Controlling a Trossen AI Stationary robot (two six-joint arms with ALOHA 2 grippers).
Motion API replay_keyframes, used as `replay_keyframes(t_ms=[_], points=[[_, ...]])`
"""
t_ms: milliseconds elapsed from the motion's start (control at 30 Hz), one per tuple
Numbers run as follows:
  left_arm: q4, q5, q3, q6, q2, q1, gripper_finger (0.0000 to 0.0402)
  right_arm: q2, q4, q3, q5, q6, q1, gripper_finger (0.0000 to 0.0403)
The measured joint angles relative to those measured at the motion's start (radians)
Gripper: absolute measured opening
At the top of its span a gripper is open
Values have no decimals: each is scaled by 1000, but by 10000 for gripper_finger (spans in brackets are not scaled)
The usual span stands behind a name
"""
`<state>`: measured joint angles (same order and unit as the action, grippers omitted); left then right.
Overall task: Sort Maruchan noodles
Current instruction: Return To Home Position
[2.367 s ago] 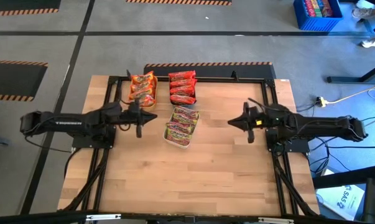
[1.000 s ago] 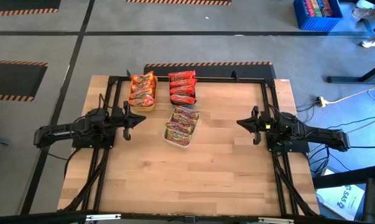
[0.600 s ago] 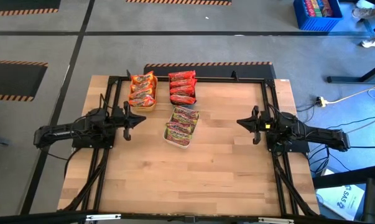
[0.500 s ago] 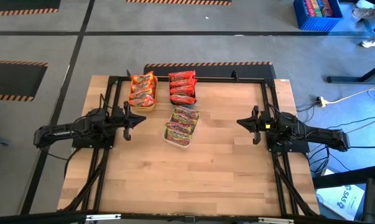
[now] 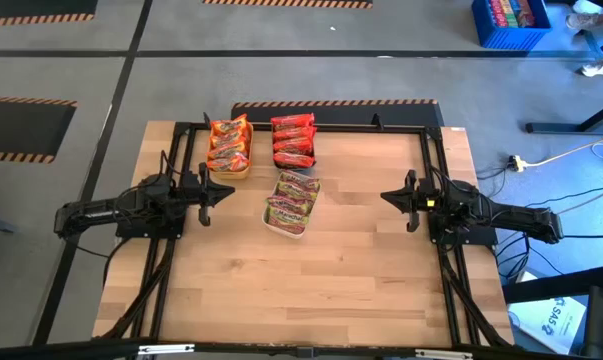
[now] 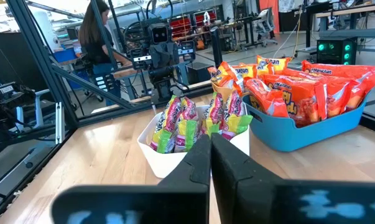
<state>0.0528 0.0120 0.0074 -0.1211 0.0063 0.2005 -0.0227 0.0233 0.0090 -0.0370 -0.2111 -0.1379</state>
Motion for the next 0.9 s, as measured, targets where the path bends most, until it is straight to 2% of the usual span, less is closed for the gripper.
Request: replay_keyframes(t_ms=[433,900], points=[[0,0,0,0,0,0,2,0,0,0,0,0,0,0],[0,0,0,0,0,0,16,0,0,0,0,0,0,0]])
